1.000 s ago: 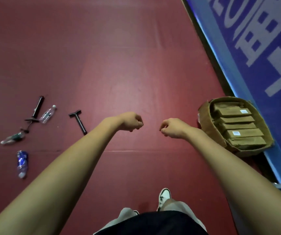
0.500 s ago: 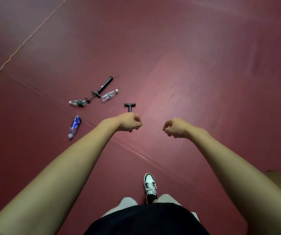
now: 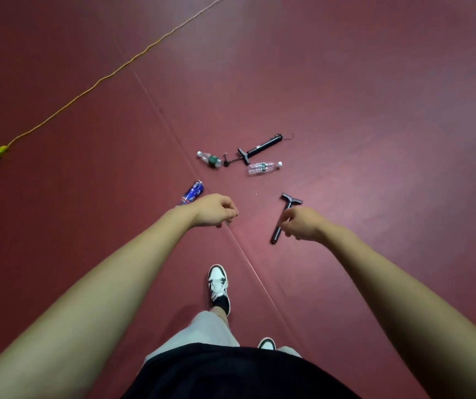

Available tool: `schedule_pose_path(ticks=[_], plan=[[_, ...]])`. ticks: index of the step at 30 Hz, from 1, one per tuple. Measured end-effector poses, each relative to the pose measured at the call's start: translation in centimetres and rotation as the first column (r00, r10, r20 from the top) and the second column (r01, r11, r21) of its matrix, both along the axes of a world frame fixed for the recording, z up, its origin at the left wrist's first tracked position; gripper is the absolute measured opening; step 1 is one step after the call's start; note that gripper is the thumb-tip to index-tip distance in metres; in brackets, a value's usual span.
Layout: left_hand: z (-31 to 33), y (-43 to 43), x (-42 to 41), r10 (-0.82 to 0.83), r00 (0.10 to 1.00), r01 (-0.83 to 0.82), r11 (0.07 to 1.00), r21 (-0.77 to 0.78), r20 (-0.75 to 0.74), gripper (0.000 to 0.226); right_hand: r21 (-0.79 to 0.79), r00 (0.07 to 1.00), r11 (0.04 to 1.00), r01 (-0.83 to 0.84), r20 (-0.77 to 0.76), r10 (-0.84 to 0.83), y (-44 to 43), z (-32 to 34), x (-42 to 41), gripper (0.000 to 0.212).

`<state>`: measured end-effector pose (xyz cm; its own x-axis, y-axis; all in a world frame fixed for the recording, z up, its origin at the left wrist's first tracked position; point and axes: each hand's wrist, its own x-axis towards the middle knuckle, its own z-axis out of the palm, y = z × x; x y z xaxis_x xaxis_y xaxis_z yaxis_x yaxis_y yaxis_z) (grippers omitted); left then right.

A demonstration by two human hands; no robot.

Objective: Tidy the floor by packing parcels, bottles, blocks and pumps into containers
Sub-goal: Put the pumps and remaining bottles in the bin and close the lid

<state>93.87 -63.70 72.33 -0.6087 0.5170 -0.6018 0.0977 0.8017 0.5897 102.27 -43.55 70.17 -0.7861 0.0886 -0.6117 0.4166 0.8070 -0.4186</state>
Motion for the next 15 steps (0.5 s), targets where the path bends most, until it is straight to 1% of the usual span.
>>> schedule_pose_path(ticks=[3, 6, 8, 10, 15], plan=[[-1.4, -1.3, -5.9, 0.108, 0.993, -0.109, 0.994, 0.029, 0.042, 0.022, 0.019, 1.000, 1.000, 0.004, -0.014, -0.004, -0.7, -1.7, -6.7, 0.029], [-2.4, -2.8, -12.3, 0.231, 0.969, -0.236, 0.971, 0.047, 0.091, 0.015, 0.064, 0.998, 0.997, 0.051, -0.041, -0.048, -0.9, -2.8, -13.1, 0.028], [-2.8, -4.0, -16.3, 0.263, 0.958, -0.268, 0.963, 0.037, 0.111, 0.014, 0.076, 0.996, 0.994, 0.084, -0.033, -0.082, -0.7, -3.5, -16.9, 0.027], [-2.9, -5.2, -20.0, 0.286, 0.954, -0.288, 0.957, 0.013, 0.094, 0.015, 0.075, 0.995, 0.992, 0.102, -0.029, -0.100, -0.4, -4.0, -20.5, 0.028], [-5.3, -6.6, -27.6, 0.439, 0.890, -0.442, 0.897, 0.000, 0.124, 0.015, 0.080, 0.995, 0.992, 0.097, 0.004, -0.097, 1.3, -6.7, -27.6, 0.023]])
